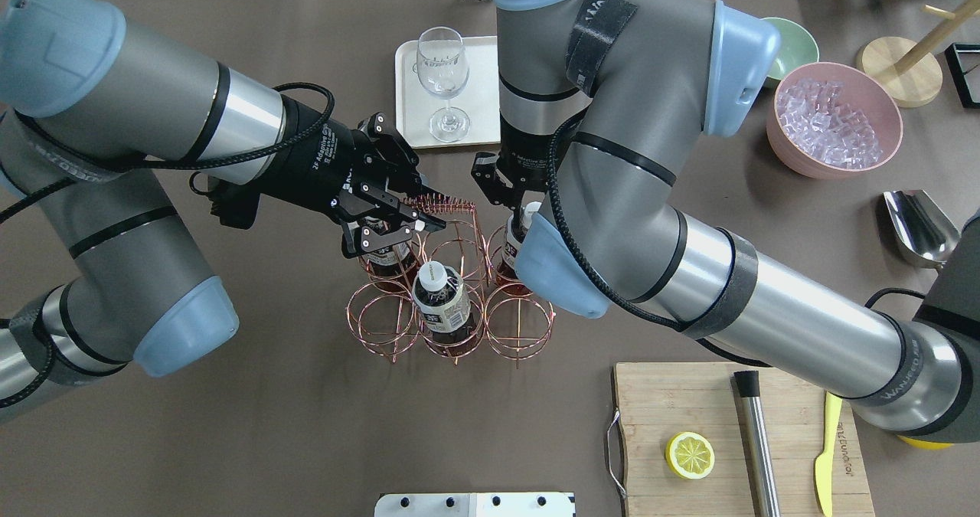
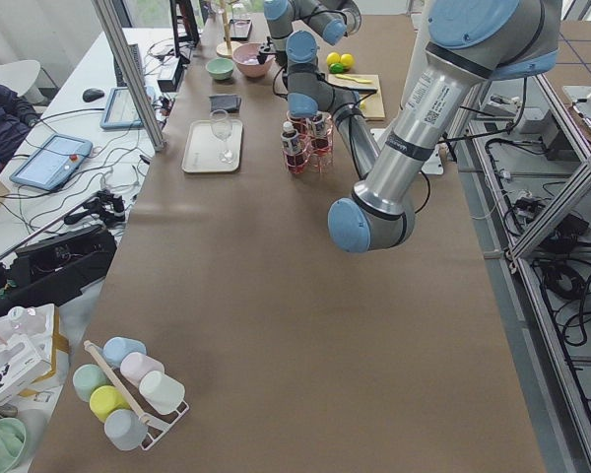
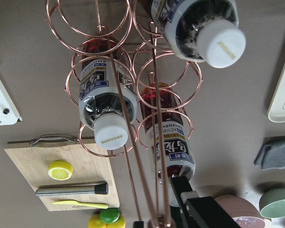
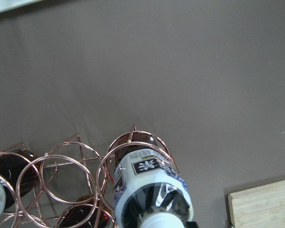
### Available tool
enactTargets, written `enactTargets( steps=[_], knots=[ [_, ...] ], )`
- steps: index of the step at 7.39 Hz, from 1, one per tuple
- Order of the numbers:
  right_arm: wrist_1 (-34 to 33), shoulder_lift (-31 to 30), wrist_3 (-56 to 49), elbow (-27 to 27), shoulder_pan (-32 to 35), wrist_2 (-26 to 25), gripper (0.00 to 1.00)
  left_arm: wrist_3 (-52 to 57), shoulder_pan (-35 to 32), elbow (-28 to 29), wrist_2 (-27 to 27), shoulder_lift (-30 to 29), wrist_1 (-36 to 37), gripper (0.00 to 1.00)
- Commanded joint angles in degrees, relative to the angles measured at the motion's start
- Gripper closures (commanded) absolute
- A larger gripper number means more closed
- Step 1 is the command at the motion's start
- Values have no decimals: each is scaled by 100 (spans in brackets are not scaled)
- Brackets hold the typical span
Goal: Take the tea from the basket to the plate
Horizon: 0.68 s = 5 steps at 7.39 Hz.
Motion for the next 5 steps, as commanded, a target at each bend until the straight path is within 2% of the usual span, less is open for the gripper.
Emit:
enactTargets(
  steps=[1,3,5],
  knots=[
    [0,3,1,54,0,-19,100,8,5,14,0,19,7,100],
    [-27,-5,1,229,0,-37,100,17,-4,23,8,28,7,100],
    [-524,-15,-51,694,18,-45,100,26,5,31,8,63,-11,100]
  ],
)
